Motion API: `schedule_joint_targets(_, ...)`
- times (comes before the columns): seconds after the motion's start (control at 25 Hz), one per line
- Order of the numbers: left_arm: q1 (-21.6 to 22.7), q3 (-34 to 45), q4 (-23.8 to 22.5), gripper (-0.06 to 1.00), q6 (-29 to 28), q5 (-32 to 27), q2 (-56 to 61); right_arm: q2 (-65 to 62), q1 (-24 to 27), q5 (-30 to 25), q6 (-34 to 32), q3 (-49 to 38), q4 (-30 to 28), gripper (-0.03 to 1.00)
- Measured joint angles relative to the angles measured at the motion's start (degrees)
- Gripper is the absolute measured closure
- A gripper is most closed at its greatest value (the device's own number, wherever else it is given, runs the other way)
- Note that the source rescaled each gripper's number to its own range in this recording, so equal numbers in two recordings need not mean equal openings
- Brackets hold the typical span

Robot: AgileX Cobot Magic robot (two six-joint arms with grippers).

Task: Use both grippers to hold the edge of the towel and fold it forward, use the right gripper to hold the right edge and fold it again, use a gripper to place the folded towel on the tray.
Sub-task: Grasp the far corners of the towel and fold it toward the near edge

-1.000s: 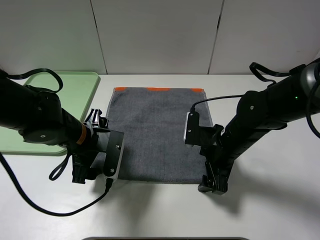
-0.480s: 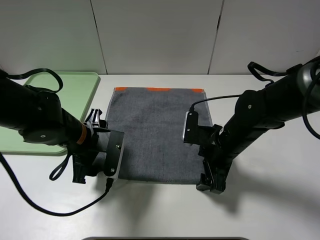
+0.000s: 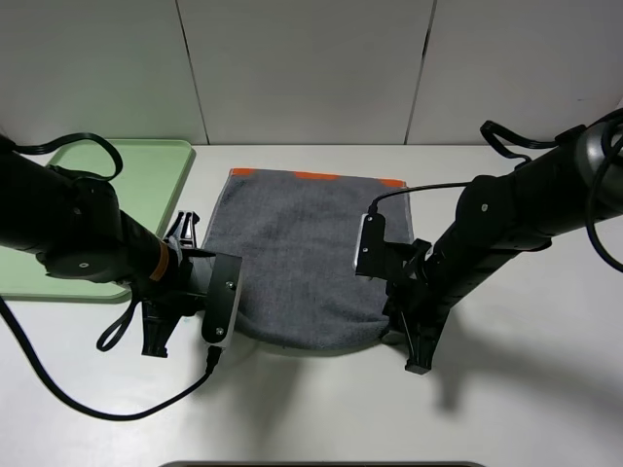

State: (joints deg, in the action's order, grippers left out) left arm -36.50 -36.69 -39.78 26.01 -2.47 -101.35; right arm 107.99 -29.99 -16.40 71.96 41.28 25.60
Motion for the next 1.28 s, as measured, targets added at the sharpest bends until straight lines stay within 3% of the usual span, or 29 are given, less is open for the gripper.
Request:
schedule_joint_targets(0.16, 0.0, 0.0, 0.0, 0.93, 0.0, 0.2, 0.0, 0.0, 0.0, 0.3, 0.0, 0.2, -0.4, 0.97)
schedule_joint_targets(0.56, 0.0, 0.0, 0.0, 0.94, -1.1, 0.2, 0.0, -1.6, 0.0, -0.8, -0.1, 0.0, -1.1, 0.97)
schedule_joint_targets(0.96, -0.6, 0.0, 0.0, 0.94, -1.4, -1.8, 2.9, -8.6, 0.0, -5.9, -6.0, -0.7, -4.5, 0.97)
schedule_joint_targets(1.28, -4.0, 0.0, 0.0, 0.94, -5.8, -7.2, 10.3, -11.6, 0.0, -8.2, -11.4, -0.8, -8.9, 0.97)
